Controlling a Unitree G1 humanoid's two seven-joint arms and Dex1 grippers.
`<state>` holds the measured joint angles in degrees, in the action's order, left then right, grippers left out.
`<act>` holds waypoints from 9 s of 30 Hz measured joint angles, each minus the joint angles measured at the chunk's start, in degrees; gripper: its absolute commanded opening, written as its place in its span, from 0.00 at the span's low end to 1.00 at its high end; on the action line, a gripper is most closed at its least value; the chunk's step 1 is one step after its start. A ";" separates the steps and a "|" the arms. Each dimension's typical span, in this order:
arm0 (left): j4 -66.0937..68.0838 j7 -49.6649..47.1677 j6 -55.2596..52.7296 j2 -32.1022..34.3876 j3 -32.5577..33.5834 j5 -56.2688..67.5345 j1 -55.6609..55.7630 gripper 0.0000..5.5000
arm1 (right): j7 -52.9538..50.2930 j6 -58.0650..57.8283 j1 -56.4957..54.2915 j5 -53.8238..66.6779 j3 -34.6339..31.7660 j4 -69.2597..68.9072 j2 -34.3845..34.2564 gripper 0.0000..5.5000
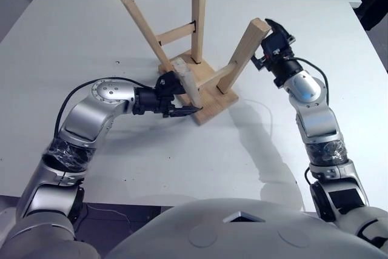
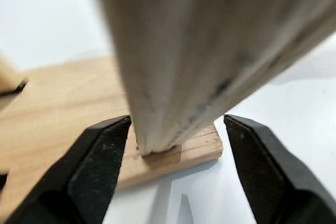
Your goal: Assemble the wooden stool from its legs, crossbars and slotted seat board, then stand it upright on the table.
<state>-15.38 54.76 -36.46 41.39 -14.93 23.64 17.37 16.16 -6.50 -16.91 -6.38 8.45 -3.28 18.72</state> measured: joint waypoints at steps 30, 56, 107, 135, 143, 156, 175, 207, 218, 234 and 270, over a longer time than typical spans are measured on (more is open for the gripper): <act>4.53 0.74 13.49 5.57 22.29 0.03 -25.69 0.54 | 17.44 -18.95 26.68 14.93 -12.61 -24.31 12.78 0.51; 40.33 -9.10 57.54 -6.01 10.34 -17.33 -13.03 0.54 | 20.44 -14.20 27.41 6.82 5.67 -17.18 16.15 0.51; 15.32 -11.21 45.78 -3.88 16.48 -17.14 -32.38 0.65 | 29.13 -3.04 25.30 5.58 -2.27 -7.20 28.11 0.50; 1.86 -4.37 36.72 0.26 12.41 -13.89 -38.06 0.65 | 26.72 -13.23 32.23 4.28 -0.84 -21.62 24.58 0.50; -9.49 -3.17 26.80 2.44 20.61 -3.75 -40.81 0.65 | 30.53 -17.73 37.84 7.19 -6.16 -32.36 28.99 0.50; -20.54 2.01 17.28 6.51 30.55 6.61 -48.44 0.65 | 39.13 -21.27 43.25 17.56 -21.63 -42.68 34.63 0.50; -20.47 9.65 9.36 11.06 41.77 17.07 -47.11 0.65 | 50.64 -23.08 42.11 32.25 -33.06 -45.80 39.64 0.50; 2.13 7.07 34.04 0.45 20.71 -7.78 -40.60 0.65 | 52.24 -4.77 31.94 21.40 -9.39 -9.14 32.97 0.50; 6.77 6.35 37.43 -1.44 14.69 -10.31 -37.81 0.65 | 51.59 1.73 25.36 17.54 -2.29 -0.01 28.50 0.50; 7.17 12.27 34.74 0.51 10.03 -7.63 -34.16 0.52 | 52.13 4.68 20.36 16.96 2.69 3.37 25.59 0.41; -28.03 13.25 1.76 11.34 46.98 34.12 -52.24 0.27 | 49.46 -38.66 45.35 61.16 -38.49 -41.09 42.09 0.26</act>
<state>-43.41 68.01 -34.70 52.73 32.05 57.76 -34.87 65.61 -45.16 28.44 54.78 -30.04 -44.36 60.80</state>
